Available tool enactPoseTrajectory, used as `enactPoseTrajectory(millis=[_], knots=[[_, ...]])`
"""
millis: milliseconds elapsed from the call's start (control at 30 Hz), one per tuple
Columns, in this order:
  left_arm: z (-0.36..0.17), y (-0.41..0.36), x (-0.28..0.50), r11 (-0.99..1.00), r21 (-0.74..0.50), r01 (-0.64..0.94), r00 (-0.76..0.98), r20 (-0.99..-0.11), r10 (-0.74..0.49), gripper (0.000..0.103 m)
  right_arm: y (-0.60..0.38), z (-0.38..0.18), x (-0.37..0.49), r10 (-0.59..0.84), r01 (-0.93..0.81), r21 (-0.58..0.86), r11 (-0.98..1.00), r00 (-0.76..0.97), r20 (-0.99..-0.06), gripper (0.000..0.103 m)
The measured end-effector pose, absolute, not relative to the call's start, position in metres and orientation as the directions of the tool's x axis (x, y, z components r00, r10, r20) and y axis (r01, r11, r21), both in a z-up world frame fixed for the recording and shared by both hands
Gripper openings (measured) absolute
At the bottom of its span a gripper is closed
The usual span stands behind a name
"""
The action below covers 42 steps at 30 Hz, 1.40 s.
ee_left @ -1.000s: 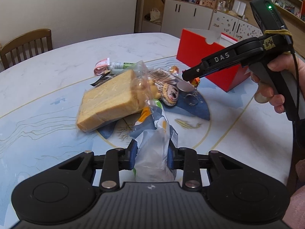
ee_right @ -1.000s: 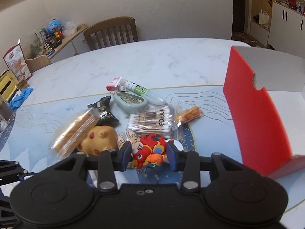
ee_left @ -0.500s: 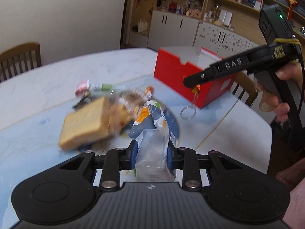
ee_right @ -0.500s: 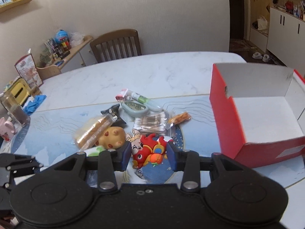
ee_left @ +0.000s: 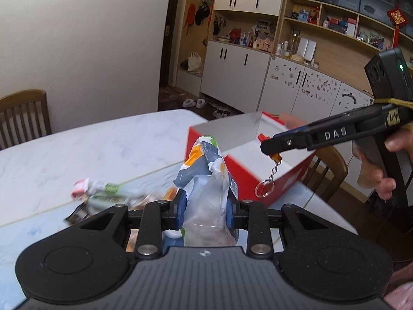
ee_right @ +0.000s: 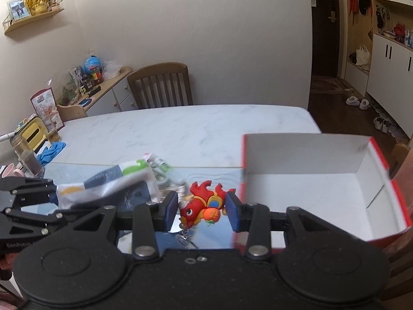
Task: Organize objects
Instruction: 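Carry both items into the red shoebox and open the right tool over the keychain, then lower the snack bag into the shoebox and open the left tool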
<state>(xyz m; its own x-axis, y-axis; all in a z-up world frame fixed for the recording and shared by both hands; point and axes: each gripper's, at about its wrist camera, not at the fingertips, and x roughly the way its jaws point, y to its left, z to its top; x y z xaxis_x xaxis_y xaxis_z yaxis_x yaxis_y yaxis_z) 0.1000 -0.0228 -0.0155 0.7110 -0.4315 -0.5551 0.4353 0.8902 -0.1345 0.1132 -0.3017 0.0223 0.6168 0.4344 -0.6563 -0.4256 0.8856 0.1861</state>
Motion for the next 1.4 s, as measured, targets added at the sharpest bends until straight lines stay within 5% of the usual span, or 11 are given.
enactPoseTrajectory(millis=[633, 1067, 1400], knots=[[-0.011, -0.165, 0.196, 0.886, -0.093, 0.454, 0.657, -0.638, -0.403, 0.028, -0.42, -0.005, 0.186, 0.377, -0.361, 0.172, 0.917, 0.64, -0.67, 0.039], [-0.064, -0.244, 0.254, 0.863, 0.035, 0.504, 0.59, -0.744, -0.314, 0.028, -0.45, -0.058, 0.212, 0.309, -0.323, 0.137, 0.936, 0.574, -0.758, 0.029], [-0.1, -0.267, 0.286, 0.866, 0.037, 0.498, 0.476, -0.847, -0.237, 0.028, -0.462, -0.079, 0.216, 0.321, -0.323, 0.163, 0.932, 0.527, -0.787, 0.032]])
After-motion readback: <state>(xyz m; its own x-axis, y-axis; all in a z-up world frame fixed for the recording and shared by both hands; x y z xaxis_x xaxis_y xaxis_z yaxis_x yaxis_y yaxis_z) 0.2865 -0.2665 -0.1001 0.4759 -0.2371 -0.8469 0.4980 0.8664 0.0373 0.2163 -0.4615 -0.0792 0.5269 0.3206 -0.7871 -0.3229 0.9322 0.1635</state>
